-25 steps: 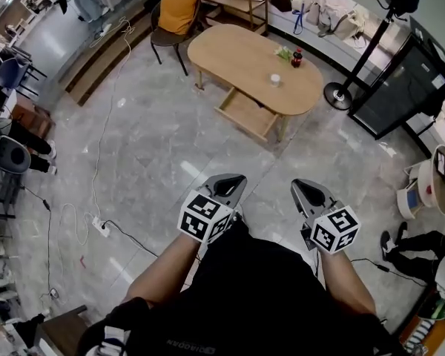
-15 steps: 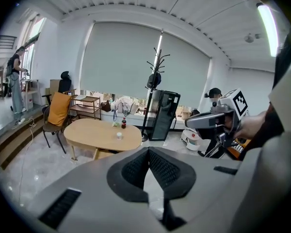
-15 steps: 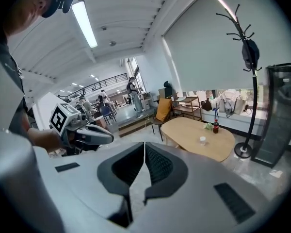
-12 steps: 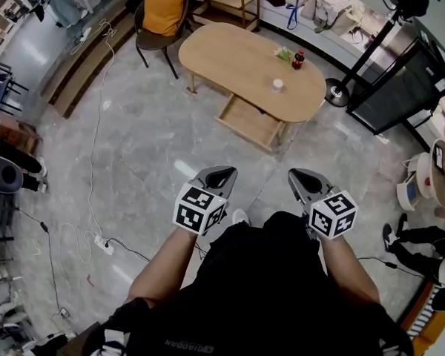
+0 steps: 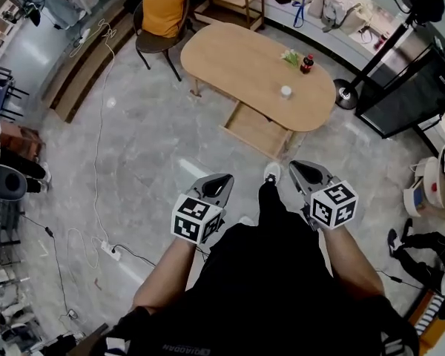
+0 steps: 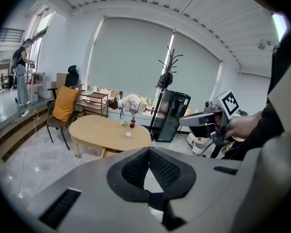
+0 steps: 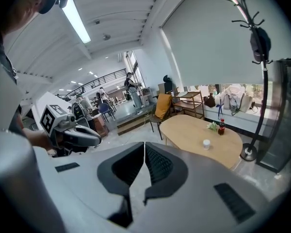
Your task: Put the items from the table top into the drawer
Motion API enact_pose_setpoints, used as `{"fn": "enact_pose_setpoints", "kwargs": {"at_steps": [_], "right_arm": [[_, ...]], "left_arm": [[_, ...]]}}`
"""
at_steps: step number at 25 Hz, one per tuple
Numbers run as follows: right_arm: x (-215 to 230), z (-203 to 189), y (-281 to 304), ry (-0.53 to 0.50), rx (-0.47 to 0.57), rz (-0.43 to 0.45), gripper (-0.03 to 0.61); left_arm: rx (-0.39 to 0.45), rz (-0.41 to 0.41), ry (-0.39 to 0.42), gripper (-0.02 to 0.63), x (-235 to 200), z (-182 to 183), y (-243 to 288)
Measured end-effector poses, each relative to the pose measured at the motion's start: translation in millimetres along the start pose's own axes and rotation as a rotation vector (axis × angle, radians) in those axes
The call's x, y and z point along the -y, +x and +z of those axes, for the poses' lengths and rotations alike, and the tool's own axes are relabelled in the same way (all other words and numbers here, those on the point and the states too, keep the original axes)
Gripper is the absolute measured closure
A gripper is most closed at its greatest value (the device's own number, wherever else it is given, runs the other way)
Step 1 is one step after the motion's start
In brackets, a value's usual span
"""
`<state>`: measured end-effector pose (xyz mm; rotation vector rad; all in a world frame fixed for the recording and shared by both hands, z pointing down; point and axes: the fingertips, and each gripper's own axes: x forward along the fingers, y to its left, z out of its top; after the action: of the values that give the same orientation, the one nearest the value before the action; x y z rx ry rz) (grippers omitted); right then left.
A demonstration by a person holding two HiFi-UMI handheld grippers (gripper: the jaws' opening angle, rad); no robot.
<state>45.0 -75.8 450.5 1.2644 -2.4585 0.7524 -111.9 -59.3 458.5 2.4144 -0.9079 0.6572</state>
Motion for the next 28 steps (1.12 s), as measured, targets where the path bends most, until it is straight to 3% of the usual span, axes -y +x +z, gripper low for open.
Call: {"fn": "enact_pose_setpoints", "kwargs": {"at_steps": [7, 14, 18, 22, 25, 27, 28], "right_arm": [[90.7, 34.4, 58.1, -0.091, -0.016, -0.052, 0.574], [205.2, 40.5, 121.3, -0.113, -0.117, -0.08, 0.574], [270.8, 25.9, 158.1, -0.088, -0.179, -0.096, 0.574], [315.0, -16.1, 193.9, -0.025, -0.25, -0.116, 0.574], [337.5, -35.7, 222.7, -0.034, -0.308, -0.135, 0.571], [349.4, -43.7, 242.3, -0.034, -0.341, -0.152, 0.545], [353.5, -48.0, 251.3, -0.029, -0.356, -0.161, 0.501]], "left_arm": [[-0.04, 0.03, 0.021, 0.609, -48.1, 53.6, 63.5], [-0.109, 0.044, 0.044, 0.609, -91.1, 114.7, 161.7], [-0.134, 0.069, 0.049, 0.609, -110.9, 138.6, 204.8], [-0.2, 0.064, 0.04, 0.609, -117.8, 129.0, 231.5], [-0.243, 0.051, 0.051, 0.609, -132.3, 128.0, 250.4], [-0.263, 0.042, 0.057, 0.609, -149.1, 132.2, 262.0], [-0.271, 0.034, 0.06, 0.609, -157.5, 133.9, 267.4]]}}
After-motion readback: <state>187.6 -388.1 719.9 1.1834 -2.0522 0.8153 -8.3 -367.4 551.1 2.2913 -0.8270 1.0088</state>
